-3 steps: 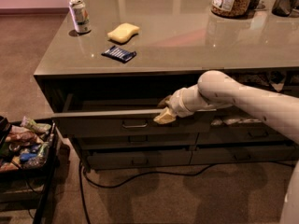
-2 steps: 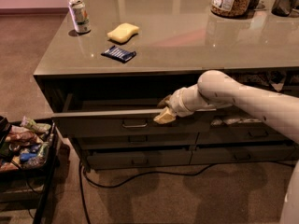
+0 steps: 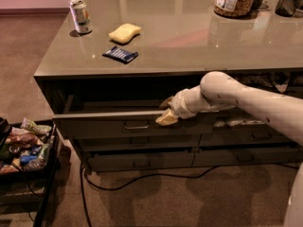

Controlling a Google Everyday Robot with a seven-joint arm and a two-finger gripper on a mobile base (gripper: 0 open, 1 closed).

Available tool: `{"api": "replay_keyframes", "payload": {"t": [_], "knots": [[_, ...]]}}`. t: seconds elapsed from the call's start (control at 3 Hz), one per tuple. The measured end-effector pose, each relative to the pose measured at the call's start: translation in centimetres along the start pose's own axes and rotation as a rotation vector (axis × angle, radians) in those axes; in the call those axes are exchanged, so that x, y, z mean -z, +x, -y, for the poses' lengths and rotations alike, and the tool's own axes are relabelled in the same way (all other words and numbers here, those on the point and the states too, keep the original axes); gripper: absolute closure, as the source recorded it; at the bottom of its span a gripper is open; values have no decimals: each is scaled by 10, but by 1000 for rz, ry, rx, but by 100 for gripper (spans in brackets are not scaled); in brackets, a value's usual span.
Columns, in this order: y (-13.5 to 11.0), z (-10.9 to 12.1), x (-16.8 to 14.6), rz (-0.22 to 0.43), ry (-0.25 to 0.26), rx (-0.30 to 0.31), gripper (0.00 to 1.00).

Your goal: Open top drawer

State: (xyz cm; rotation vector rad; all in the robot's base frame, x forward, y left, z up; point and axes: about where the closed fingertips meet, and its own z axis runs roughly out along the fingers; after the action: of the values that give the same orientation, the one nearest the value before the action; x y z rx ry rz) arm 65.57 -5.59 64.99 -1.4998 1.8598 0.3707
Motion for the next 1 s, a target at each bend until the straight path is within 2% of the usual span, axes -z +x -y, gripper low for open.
{"api": "replay_keyframes", "payload": {"t": [0.33,1.0], "knots": [[0,0,0,0,0,0,31],[-1,-1,-1,-4,-6,-1,36]]}}
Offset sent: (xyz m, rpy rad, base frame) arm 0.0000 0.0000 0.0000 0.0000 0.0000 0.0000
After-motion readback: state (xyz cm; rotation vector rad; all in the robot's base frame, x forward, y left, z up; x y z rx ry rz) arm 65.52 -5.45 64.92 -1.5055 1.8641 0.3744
